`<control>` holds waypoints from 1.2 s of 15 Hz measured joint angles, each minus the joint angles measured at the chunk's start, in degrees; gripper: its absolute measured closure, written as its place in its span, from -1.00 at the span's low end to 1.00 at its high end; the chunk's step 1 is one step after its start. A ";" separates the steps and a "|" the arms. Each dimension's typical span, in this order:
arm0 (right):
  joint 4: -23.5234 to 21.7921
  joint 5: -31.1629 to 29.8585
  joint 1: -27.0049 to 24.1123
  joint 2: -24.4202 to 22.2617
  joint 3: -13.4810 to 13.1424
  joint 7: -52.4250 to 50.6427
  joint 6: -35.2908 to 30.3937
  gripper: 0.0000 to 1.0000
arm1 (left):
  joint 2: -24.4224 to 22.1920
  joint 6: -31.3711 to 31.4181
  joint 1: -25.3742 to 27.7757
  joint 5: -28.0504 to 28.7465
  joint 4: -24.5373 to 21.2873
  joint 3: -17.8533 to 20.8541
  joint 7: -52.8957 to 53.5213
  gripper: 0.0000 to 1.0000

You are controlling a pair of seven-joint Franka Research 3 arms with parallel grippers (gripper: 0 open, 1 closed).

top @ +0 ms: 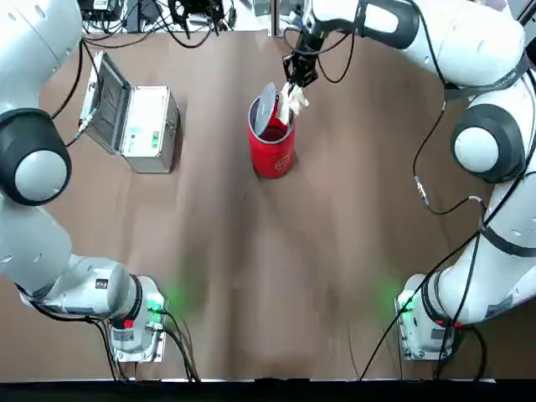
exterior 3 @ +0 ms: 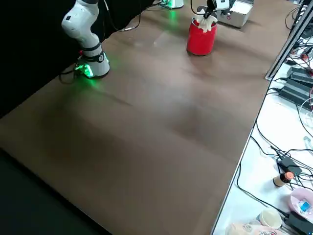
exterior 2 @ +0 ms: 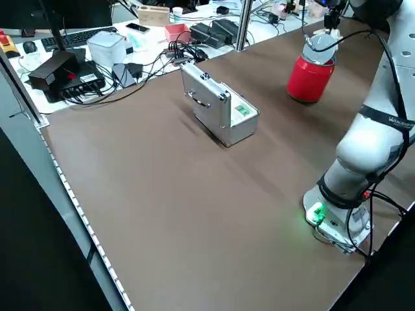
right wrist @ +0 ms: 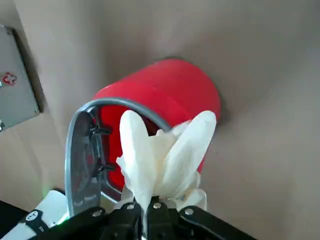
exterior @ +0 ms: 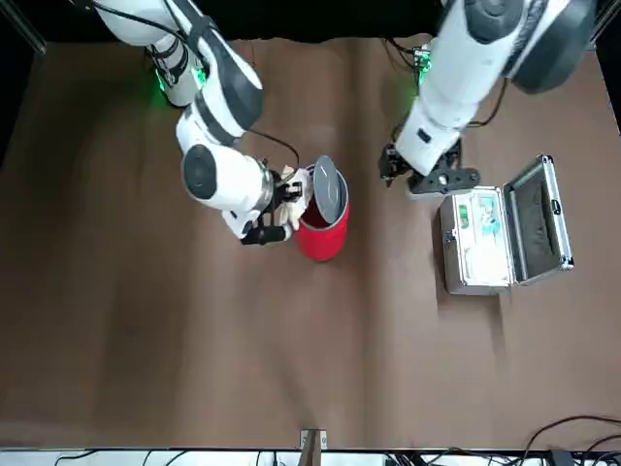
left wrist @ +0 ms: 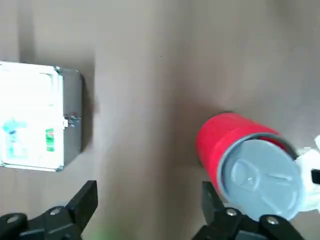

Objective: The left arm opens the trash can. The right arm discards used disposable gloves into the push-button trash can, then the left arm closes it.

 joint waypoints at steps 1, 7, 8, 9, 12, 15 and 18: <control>0.01 0.08 0.38 0.01 0.00 0.58 0.01 0.95 | -0.52 -0.99 1.36 -0.01 0.07 0.02 2.39 -0.96; 0.15 6.65 0.75 0.12 -0.50 1.50 0.02 0.95 | -3.32 -5.39 8.96 -0.01 2.08 0.31 18.80 -0.99; 0.15 7.19 0.72 0.26 -0.59 1.53 0.02 0.95 | -3.60 -5.66 9.81 -0.01 2.71 0.37 20.95 -0.99; 0.15 7.88 0.69 0.49 -0.68 1.57 0.02 0.95 | -3.79 -5.86 10.36 -0.01 3.18 0.42 21.82 -0.99; 0.12 9.78 0.60 2.55 -0.97 1.70 0.55 0.95 | -3.82 -5.86 12.70 -0.02 3.45 0.48 22.61 -0.99; 0.16 11.35 0.59 4.04 -1.01 2.72 0.87 0.95 | -4.51 -5.86 13.60 -0.02 4.03 0.48 23.11 -0.99; 0.16 11.47 0.59 5.33 -1.01 4.74 0.98 0.95 | -6.29 -6.32 13.69 -0.02 4.03 0.59 22.66 -0.99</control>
